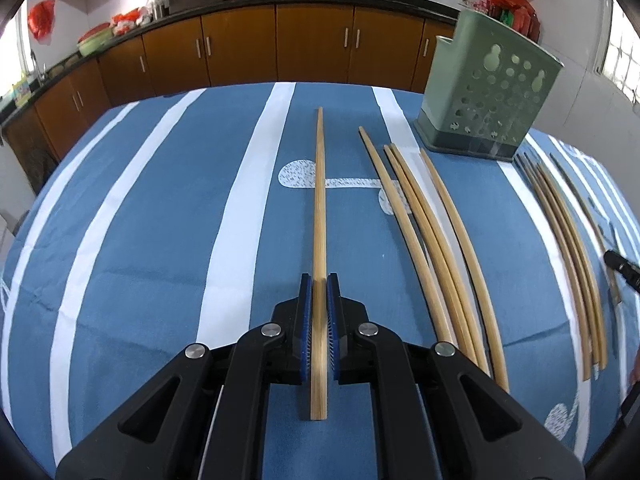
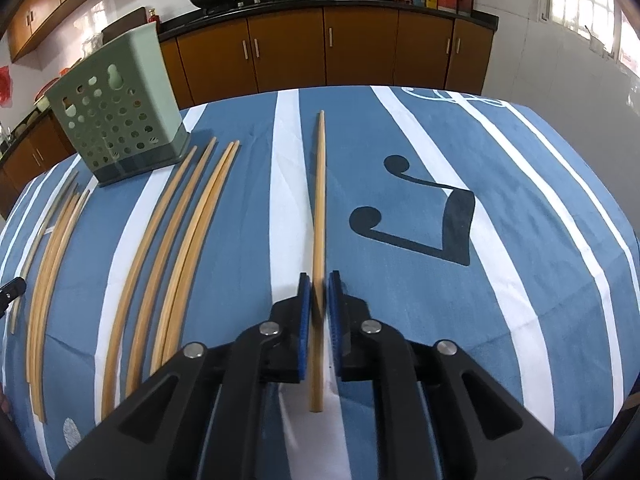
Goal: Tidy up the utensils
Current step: 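Lift the left gripper's chopstick upright over the green holder while the right gripper carries its own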
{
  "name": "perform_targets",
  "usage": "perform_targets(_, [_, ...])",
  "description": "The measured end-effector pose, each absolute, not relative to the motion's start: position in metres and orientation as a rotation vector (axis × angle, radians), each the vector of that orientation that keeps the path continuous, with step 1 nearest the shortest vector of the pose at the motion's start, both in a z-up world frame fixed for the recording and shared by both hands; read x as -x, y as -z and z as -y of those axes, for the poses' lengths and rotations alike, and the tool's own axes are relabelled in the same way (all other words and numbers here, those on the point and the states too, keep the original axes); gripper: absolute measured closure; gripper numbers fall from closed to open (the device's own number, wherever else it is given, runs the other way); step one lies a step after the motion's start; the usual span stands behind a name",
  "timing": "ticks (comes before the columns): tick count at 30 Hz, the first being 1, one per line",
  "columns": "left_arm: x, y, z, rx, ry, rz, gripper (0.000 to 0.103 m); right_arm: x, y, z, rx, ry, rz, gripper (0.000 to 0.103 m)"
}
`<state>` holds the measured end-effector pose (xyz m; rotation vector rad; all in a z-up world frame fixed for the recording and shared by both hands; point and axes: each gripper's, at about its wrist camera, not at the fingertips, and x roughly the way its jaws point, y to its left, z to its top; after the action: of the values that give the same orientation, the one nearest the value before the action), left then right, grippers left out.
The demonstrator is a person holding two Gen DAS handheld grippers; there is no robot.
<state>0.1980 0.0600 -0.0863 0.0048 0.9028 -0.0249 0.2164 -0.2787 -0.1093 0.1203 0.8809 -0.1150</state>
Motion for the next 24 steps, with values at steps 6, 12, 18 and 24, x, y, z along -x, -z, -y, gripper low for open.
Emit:
perform_targets(6, [-0.195, 0.079, -0.066, 0.022, 0.035, -0.914, 0.095, -0.206, 0.092, 0.282, -0.147, 0.102, -0.841, 0.095])
perform_targets(12, [-0.184, 0.051, -0.072, 0.026, 0.033, -0.835, 0.095, -0.191, 0.061, 0.289, -0.170, 0.092, -0.754, 0.095])
perform_targets(18, [-0.175, 0.013, -0.078, 0.047, 0.025, -0.726, 0.095, -0.181, 0.036, 0.293, -0.189, 0.088, -0.677, 0.095])
perform_targets(24, [-0.167, -0.018, -0.078, 0.057, 0.024, -0.624, 0.095, -0.173, 0.010, 0.295, -0.191, 0.087, -0.583, 0.095])
